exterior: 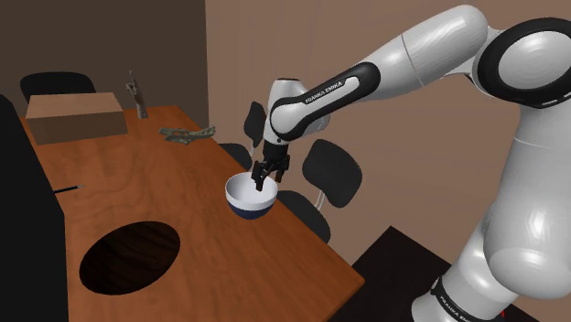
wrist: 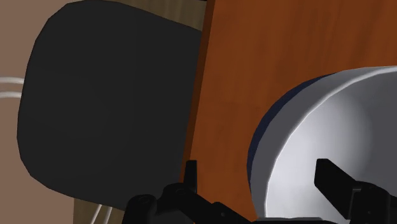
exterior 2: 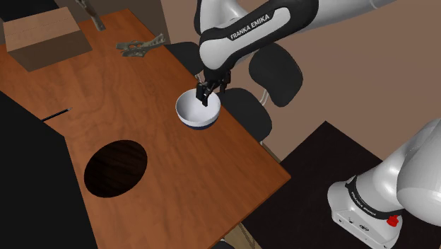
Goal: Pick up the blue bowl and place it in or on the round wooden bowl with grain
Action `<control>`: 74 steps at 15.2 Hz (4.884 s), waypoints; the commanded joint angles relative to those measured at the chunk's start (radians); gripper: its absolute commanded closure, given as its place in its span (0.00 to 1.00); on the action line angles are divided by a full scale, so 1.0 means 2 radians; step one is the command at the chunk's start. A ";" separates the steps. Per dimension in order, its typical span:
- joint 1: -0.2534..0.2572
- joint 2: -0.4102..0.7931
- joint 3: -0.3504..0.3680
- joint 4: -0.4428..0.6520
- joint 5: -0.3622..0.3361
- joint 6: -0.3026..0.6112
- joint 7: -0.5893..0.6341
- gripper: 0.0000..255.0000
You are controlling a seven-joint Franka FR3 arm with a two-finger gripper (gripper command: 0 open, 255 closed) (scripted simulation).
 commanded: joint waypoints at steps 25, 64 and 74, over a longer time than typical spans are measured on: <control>-0.002 -0.047 0.000 0.038 0.001 -0.085 0.006 1.00; 0.188 0.175 0.073 0.411 -0.077 -0.218 0.279 1.00; 0.185 0.186 0.071 0.360 -0.079 -0.157 0.277 1.00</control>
